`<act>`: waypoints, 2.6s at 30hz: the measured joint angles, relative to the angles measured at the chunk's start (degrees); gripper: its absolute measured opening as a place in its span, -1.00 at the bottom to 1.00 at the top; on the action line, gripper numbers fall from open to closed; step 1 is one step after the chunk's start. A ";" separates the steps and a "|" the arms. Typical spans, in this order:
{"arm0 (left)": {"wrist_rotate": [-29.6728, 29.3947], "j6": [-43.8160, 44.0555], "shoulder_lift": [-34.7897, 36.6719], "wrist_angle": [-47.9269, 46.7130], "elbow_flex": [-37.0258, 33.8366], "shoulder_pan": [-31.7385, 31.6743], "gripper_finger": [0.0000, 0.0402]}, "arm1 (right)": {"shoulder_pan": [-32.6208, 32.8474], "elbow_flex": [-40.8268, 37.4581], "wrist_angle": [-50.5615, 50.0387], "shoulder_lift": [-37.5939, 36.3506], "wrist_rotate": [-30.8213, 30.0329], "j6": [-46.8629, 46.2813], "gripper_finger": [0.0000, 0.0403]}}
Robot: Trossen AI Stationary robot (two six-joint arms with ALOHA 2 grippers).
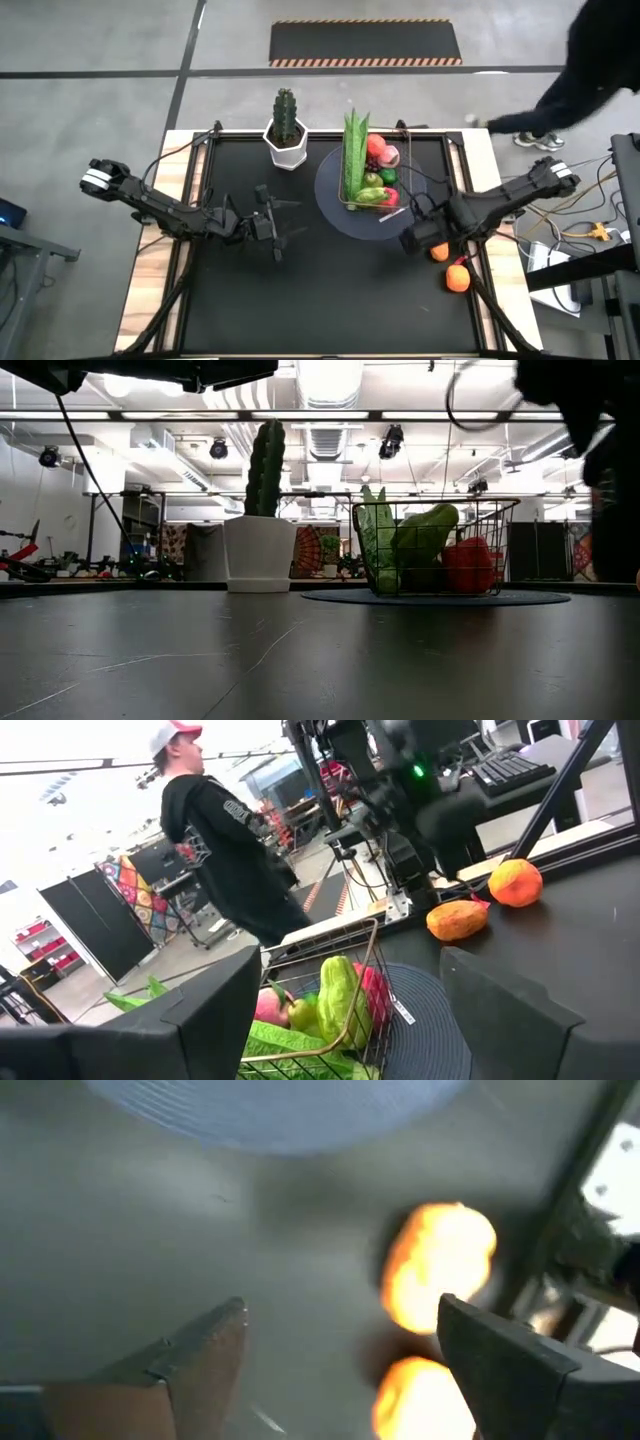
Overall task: Build produce basket
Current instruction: Put the yellow mango into the gold wire basket
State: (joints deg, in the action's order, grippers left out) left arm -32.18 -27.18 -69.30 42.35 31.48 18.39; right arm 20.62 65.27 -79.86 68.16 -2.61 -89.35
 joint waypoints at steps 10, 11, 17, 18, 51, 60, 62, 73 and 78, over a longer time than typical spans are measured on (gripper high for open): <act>0.00 0.00 0.00 -1.18 0.00 0.00 0.45 | 1.89 -14.74 3.90 2.83 5.64 -5.32 0.78; 0.00 0.00 0.00 -1.29 0.00 0.00 0.45 | 1.88 -15.90 5.17 2.85 5.64 -5.32 0.78; 0.00 0.00 0.00 -1.38 0.00 0.00 0.45 | 1.88 -21.07 8.66 2.87 5.68 -6.79 0.78; 0.00 0.00 0.00 -1.38 0.00 0.00 0.45 | 1.88 -21.60 8.85 2.85 5.68 -7.11 0.78; 0.00 0.31 -0.01 -1.38 0.00 0.01 0.45 | 2.19 -15.19 19.83 1.49 10.22 10.54 0.13; 0.00 0.37 -0.02 -1.38 0.00 0.02 0.45 | 1.08 -5.00 37.71 1.42 -26.06 38.64 0.14; -0.01 0.40 -0.02 -1.38 0.00 0.02 0.45 | 1.10 -4.73 41.48 1.43 -36.81 44.33 0.14; 0.00 1.14 -0.02 -2.74 0.00 0.01 0.45 | -5.96 -21.44 83.46 1.70 -65.36 66.36 0.14; 0.00 1.12 -0.02 -2.67 0.00 0.02 0.45 | -10.95 -25.14 87.37 2.21 -64.62 62.20 0.14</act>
State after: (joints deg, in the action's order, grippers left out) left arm -32.18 -26.06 -69.32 39.68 31.48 18.41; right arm 9.67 40.13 7.51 70.37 -67.23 -27.15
